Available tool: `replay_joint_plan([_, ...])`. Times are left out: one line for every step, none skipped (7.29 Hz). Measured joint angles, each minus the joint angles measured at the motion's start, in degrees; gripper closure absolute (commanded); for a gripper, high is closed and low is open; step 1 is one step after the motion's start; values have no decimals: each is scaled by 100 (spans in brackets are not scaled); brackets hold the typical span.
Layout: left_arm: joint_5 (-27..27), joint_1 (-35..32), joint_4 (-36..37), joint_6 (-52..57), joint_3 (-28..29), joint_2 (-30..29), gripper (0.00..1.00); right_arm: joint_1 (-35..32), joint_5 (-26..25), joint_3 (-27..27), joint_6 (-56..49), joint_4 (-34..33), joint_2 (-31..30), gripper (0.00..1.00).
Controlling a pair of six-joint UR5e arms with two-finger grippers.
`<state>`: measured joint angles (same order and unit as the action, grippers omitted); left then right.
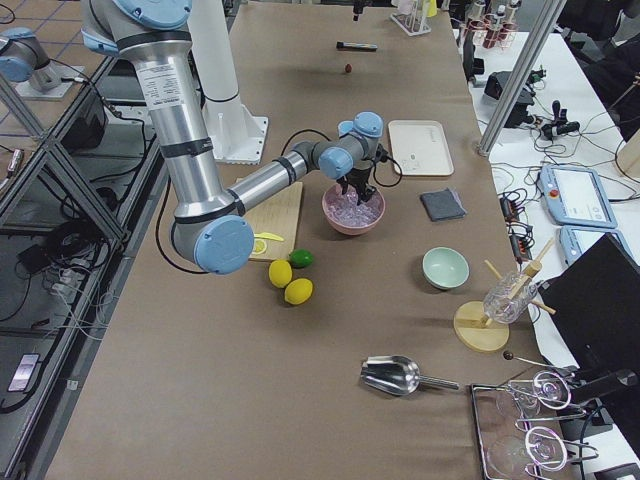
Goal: Mash ice and strawberries in cup
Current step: 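Lower the right gripper into the bowl and grasp an ice cube, then carry the ice cube with the right gripper over the light-blue cup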
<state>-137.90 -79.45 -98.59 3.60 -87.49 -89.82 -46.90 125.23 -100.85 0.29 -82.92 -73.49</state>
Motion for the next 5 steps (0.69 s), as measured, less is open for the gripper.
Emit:
replay_joint_plan([0,-1,2,0,-17,1,2,0,-11,-4,-4,2,0,48])
replay_joint_plan([0,-5,2,0,-33,5,2,3,-24,-1,-8,3,0,49])
replay_joint_plan([0,-7,4,0,-43,8,2,7,-32,2,-8,3,1,53])
replay_joint_plan([0,-8,4,0,-44,8,2,10,-38,6,-7,4,1,61])
replay_joint_plan([0,-8,1,0,-44,8,2,12,-41,9,-9,4,1,65])
